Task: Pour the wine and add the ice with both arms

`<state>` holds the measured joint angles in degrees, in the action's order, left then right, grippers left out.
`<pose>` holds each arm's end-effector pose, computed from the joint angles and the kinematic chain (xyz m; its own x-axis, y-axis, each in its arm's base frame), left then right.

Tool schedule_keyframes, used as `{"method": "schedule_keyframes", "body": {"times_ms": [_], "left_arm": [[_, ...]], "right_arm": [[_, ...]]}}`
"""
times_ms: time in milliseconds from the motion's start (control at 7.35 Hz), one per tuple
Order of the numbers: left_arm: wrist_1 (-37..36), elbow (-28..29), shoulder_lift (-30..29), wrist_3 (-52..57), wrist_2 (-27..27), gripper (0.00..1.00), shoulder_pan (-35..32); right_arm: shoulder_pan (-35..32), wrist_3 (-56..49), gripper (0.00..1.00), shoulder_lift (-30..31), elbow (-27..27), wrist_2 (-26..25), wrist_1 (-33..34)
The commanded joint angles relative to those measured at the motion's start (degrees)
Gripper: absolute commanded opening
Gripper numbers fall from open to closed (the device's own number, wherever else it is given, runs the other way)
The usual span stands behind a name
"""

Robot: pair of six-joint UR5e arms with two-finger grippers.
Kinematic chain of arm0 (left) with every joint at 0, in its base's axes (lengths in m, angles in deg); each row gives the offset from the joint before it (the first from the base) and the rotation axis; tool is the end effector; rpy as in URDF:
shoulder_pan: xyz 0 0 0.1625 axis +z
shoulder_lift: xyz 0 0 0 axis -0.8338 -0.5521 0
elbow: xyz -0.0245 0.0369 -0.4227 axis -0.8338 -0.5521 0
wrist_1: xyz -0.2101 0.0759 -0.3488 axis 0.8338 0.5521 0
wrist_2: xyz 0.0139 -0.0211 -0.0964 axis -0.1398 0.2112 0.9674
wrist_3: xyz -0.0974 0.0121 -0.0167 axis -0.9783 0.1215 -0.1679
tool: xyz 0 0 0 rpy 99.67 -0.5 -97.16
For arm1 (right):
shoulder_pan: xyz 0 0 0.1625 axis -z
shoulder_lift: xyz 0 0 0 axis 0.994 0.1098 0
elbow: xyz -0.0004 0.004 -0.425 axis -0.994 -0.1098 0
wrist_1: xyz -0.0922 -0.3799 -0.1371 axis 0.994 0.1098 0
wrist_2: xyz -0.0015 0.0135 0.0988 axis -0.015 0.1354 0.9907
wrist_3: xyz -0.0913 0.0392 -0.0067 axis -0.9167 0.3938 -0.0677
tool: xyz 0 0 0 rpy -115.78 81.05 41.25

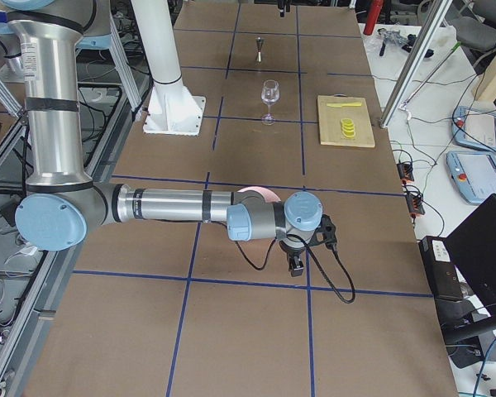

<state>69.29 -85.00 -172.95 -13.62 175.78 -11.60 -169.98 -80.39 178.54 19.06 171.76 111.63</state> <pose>0.1244 -0.4806 0.4701 0.5581 0.3631 -0.7461 -0.0503 0.9123 0.4063 0.0220 -0.5078 0.6363 0.6002 -0.2223 0.7684 0.1200 0.9748 0.1883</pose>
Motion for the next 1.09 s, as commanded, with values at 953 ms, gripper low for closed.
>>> {"method": "schedule_keyframes", "body": {"times_ms": [953], "left_arm": [[38.4,-12.6,26.3,-29.1,-42.5,0.96,26.9]], "right_arm": [[0.8,0.0,1.0,0.0,0.0,0.5,-0.3]]}}
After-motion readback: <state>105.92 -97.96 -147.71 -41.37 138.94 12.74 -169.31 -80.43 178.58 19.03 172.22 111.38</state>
